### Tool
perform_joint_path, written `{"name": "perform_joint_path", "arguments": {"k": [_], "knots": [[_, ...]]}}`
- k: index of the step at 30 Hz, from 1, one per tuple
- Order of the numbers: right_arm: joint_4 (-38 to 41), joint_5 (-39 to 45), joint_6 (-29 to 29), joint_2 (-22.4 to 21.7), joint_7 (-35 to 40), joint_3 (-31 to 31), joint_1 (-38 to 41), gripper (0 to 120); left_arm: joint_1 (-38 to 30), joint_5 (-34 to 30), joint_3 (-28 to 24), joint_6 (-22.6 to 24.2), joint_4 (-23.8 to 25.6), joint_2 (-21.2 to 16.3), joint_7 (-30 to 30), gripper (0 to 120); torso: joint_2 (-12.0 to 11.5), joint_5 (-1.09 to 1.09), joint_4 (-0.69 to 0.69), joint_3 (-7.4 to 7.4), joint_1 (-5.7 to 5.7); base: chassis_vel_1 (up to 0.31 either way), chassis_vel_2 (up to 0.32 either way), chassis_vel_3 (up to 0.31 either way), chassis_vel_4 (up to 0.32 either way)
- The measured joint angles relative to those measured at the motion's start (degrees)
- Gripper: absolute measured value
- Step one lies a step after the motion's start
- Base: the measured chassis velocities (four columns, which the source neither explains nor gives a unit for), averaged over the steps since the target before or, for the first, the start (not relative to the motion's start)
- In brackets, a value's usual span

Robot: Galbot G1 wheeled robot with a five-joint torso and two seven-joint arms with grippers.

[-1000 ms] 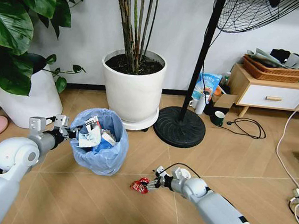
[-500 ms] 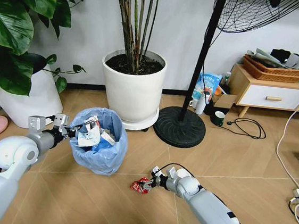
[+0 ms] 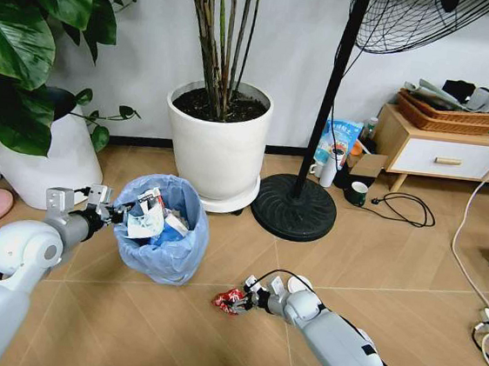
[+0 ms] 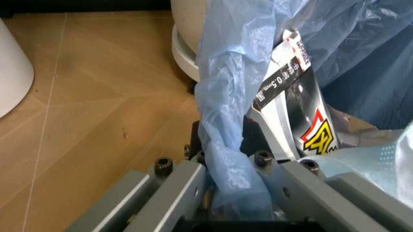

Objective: Pick up the trash bin and place the garbage on the floor into it.

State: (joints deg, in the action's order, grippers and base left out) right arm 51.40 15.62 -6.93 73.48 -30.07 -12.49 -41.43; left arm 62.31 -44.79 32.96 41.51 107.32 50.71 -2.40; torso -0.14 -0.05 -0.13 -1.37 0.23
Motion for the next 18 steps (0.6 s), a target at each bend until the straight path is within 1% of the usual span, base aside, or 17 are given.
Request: {"name": "perform_joint_path", "arguments": {"k": [1,3,5,6,7,8,11,12,14,15,17,18], "knots": [[-0.15,-0.1,0.17,0.1,0.0,0.05,0.01,82,-0.1,0.0,-0.04,-0.01,-0.02,0.0,-0.01,0,0.0,0.0,0.0,0.0,0.0,0.0,0.0,0.0,0.0],[-0.17,-0.11,0.22,0.11,0.0,0.06,0.02,81,-0.13,0.0,-0.06,-0.01,-0.03,0.0,-0.01,0,0.0,0.0,0.0,0.0,0.0,0.0,0.0,0.0,0.0],[-0.34,-0.12,0.41,0.22,0.06,0.13,0.04,73,-0.22,0.0,-0.13,-0.02,-0.07,0.0,-0.01,0,0.0,0.0,0.0,0.0,0.0,0.0,0.0,0.0,0.0],[-0.37,-0.13,0.48,0.25,0.07,0.15,0.05,72,-0.24,0.01,-0.16,-0.02,-0.08,0.0,-0.01,0,0.0,0.0,0.0,0.0,0.0,0.0,0.0,0.0,0.0],[-0.49,-0.13,0.59,0.33,0.1,0.2,0.07,63,-0.27,0.01,-0.19,-0.02,-0.09,0.02,-0.01,0,0.0,0.0,0.0,0.0,0.0,0.0,0.0,0.0,0.0],[-0.49,-0.13,0.59,0.33,0.1,0.2,0.07,63,-0.27,0.01,-0.19,-0.02,-0.09,0.02,-0.01,0,0.0,0.0,0.0,0.0,0.0,0.0,0.0,0.0,0.0],[-1.15,-0.46,1.16,0.57,0.25,0.53,0.22,48,-0.37,0.09,-0.34,-0.07,-0.13,0.18,-0.01,0,0.0,0.0,0.0,0.0,0.0,0.0,0.0,0.0,0.0],[-1.15,-0.46,1.16,0.57,0.25,0.53,0.22,48,-0.37,0.09,-0.34,-0.07,-0.13,0.18,-0.01,0,0.0,0.0,0.0,0.0,0.0,0.0,0.0,0.0,0.0],[-1.18,-0.59,1.29,0.57,0.25,0.55,0.22,40,-0.44,0.11,-0.36,-0.1,-0.13,0.19,0.01,0,0.0,0.0,0.0,0.0,0.0,0.0,0.0,0.0,0.0],[-1.22,-0.64,1.43,0.59,0.25,0.67,0.22,34,-0.5,0.14,-0.36,-0.13,-0.13,0.2,0.04,0,0.0,0.0,0.0,0.01,0.0,0.0,0.0,0.0,0.0],[-1.21,-0.66,1.53,0.61,0.27,0.72,0.17,32,-0.5,0.14,-0.37,-0.14,-0.13,0.22,0.07,0,0.0,0.01,0.0,0.01,0.0,0.0,0.0,0.0,0.0],[-1.13,-0.68,1.6,0.61,0.38,0.78,0.12,29,-0.5,0.16,-0.37,-0.14,-0.09,0.26,0.11,0,0.0,0.0,0.0,0.01,0.0,0.0,0.0,0.0,0.0]]}}
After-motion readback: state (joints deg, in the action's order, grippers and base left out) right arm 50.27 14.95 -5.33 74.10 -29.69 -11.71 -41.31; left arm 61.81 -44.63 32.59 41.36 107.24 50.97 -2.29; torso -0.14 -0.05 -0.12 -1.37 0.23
